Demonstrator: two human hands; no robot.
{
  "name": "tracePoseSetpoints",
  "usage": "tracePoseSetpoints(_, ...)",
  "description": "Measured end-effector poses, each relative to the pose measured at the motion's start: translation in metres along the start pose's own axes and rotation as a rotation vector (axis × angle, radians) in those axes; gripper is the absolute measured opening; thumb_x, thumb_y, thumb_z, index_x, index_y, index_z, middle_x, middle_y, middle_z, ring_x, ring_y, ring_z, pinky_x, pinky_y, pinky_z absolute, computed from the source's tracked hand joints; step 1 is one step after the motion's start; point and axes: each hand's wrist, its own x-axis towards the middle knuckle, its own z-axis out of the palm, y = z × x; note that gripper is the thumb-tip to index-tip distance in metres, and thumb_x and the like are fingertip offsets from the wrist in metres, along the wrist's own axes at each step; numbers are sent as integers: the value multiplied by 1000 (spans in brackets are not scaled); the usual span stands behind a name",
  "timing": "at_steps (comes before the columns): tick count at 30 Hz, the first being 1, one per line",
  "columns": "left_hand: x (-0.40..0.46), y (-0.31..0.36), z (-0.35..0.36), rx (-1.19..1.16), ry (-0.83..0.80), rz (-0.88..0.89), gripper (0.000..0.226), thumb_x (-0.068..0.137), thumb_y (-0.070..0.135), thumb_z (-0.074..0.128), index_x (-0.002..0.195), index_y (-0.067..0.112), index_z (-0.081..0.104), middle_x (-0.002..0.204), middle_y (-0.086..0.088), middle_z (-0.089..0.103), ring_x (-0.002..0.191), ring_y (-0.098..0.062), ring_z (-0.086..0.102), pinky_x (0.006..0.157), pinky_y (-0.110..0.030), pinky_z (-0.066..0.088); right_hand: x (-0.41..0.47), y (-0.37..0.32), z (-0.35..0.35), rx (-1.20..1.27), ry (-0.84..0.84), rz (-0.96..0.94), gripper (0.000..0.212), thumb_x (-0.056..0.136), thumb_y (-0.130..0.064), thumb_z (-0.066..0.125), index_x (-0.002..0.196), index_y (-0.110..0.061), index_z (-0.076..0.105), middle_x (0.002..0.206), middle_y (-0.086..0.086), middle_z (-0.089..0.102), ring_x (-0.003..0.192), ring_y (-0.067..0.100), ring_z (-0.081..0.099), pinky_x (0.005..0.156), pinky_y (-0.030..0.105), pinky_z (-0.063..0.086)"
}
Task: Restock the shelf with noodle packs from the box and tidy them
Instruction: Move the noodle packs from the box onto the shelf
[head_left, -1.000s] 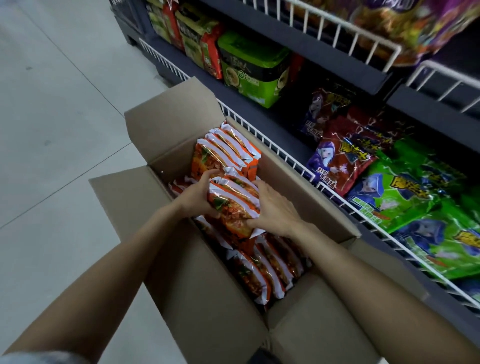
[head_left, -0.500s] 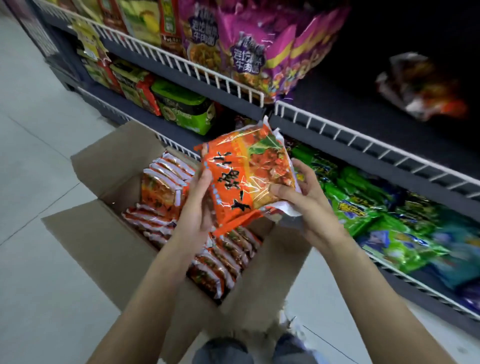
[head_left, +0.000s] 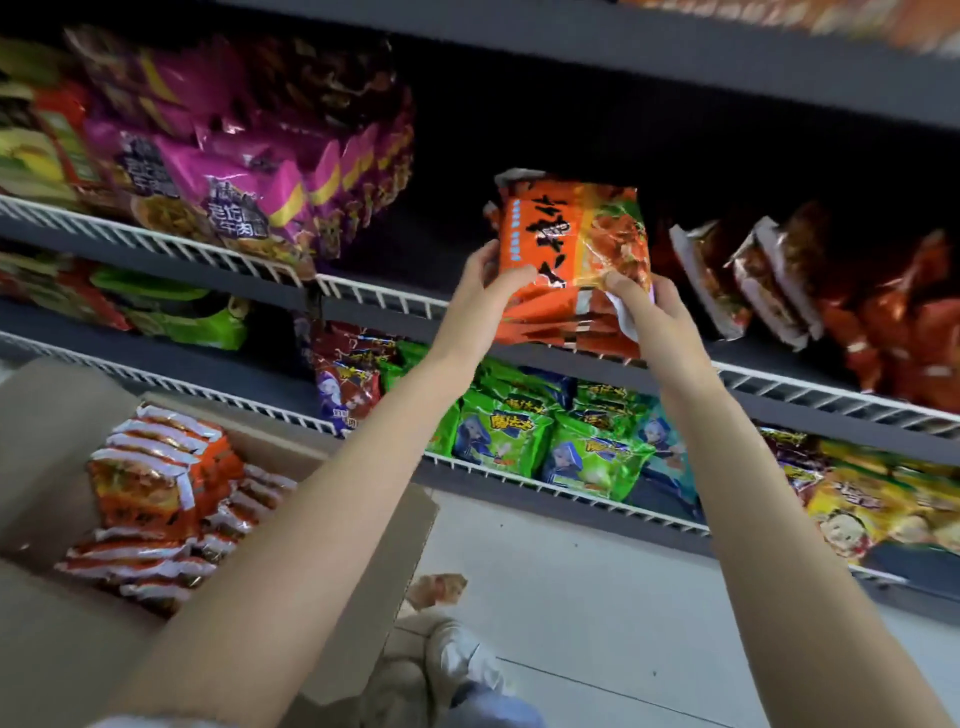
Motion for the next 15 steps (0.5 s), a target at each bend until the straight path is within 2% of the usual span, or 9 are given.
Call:
tracePoseSetpoints(1, 8, -2, 12, 48, -37, 9, 43, 92, 27, 56, 132, 23, 43, 122, 0, 60, 105, -14, 61, 95, -33, 45, 8, 1, -10, -28, 25, 4, 56, 88, -51, 56, 134, -21, 46, 125, -4, 54, 120, 14, 49, 93, 28, 37)
tracePoseSetpoints(4, 29, -10, 44, 190, -69, 55, 34, 95, 29, 51, 128, 23, 48, 119, 3, 60, 111, -16, 57, 94, -29, 40, 34, 8, -34, -104, 98, 33, 63, 90, -52, 52, 142, -19, 40, 142, 2, 45, 129, 21, 42, 94, 32, 32)
tracePoseSetpoints(7, 49, -21, 65, 352, -74, 81, 40, 97, 36, 47, 133, 17, 46, 122, 6, 54, 110, -9, 49, 90, -24, 33, 56, 18, -49, -186, 190, 5, 53, 89, -50, 52, 133, -21, 51, 130, 3, 57, 116, 22, 53, 89, 31, 40)
tracePoseSetpoints(10, 66, -38, 80, 598, -111, 125, 45, 99, 42, 39, 135, 16, 40, 126, -6, 56, 110, -22, 54, 85, -27, 36, 68, 31, -52, -306, 235, -36, 49, 98, -45, 40, 136, -16, 45, 133, 10, 54, 121, 28, 50, 94, 34, 39)
tracePoseSetpoints(12, 74, -47, 89, 857, -124, 177, 49, 99, 44, 33, 138, 13, 35, 116, -12, 60, 101, -30, 60, 80, -33, 44, 67, 40, -50, -412, 274, -62, 53, 100, -45, 35, 142, -13, 36, 139, 15, 47, 127, 33, 44, 100, 39, 35)
tracePoseSetpoints(15, 72, -49, 92, 1162, -64, 278, 50, 99, 49, 28, 130, 12, 41, 95, -10, 66, 82, -29, 63, 70, -35, 46, 55, 51, -45, -683, 427, -172, 55, 99, -42, 38, 145, -12, 30, 147, 16, 35, 131, 38, 35, 103, 48, 31)
